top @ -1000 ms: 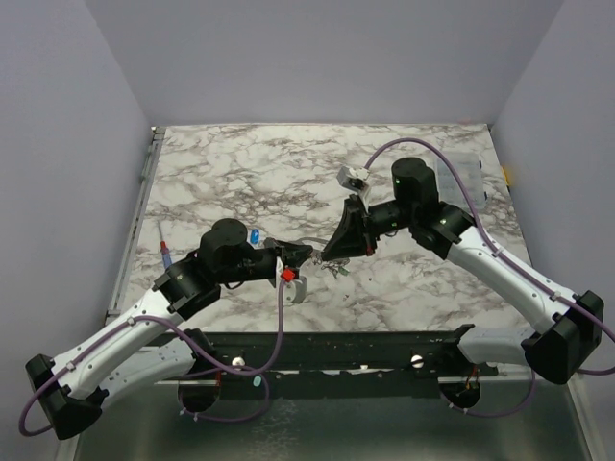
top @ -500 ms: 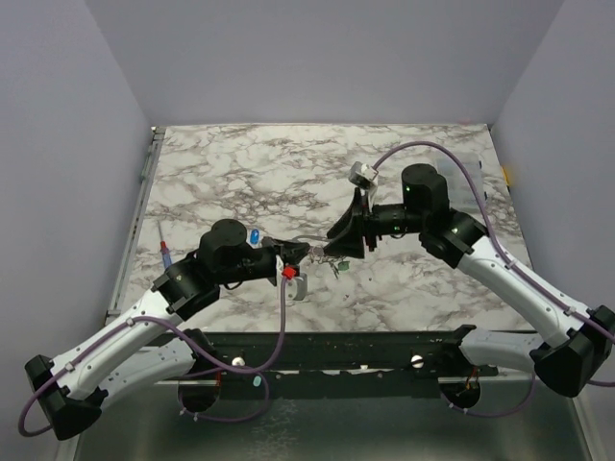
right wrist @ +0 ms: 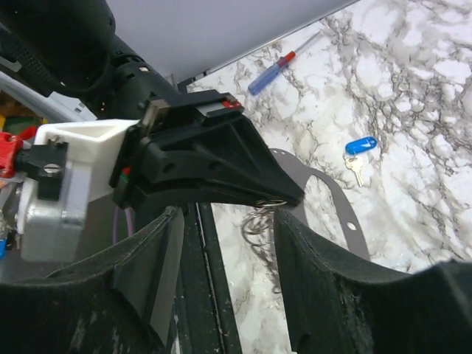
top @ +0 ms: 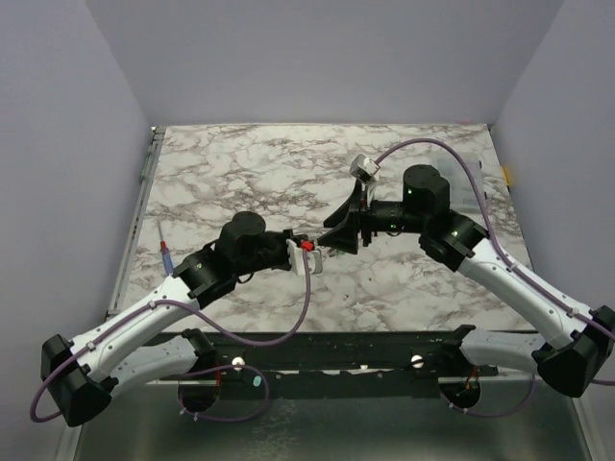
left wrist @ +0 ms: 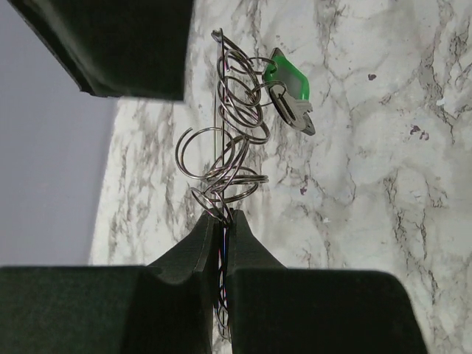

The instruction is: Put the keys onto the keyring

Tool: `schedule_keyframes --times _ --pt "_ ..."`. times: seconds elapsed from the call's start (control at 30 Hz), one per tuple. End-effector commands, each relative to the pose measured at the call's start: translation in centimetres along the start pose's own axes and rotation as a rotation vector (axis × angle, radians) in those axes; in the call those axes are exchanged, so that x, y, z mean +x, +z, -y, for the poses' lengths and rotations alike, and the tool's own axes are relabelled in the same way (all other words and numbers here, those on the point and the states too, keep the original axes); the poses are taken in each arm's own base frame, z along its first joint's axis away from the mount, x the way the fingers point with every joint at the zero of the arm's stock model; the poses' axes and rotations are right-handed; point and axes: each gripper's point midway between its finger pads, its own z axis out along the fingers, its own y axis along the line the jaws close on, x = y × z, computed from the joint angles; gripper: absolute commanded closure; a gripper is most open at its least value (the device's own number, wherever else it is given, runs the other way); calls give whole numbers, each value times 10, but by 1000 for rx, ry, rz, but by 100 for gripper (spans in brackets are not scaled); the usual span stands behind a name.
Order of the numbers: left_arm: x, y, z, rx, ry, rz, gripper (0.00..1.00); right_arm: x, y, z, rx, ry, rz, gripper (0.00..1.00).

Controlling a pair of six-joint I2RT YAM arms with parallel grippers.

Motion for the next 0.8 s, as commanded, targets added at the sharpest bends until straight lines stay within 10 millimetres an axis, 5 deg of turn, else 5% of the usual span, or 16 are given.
schedule_keyframes --times 0.0,0.23,0.4,0.63,0.77 --pt "3 3 -28 -100 -123 -11 100 2 18 10 95 0 39 41" --pt "5 6 -40 -125 -225 22 100 36 25 52 325 -3 11 38" --pt "2 10 -34 -91 -235 44 100 34 33 64 394 -56 19 39" --pt "5 17 -34 -83 -276 40 100 33 51 57 349 -77 4 66" --pt "0 18 -32 -67 -294 66 100 34 62 70 402 -63 28 77"
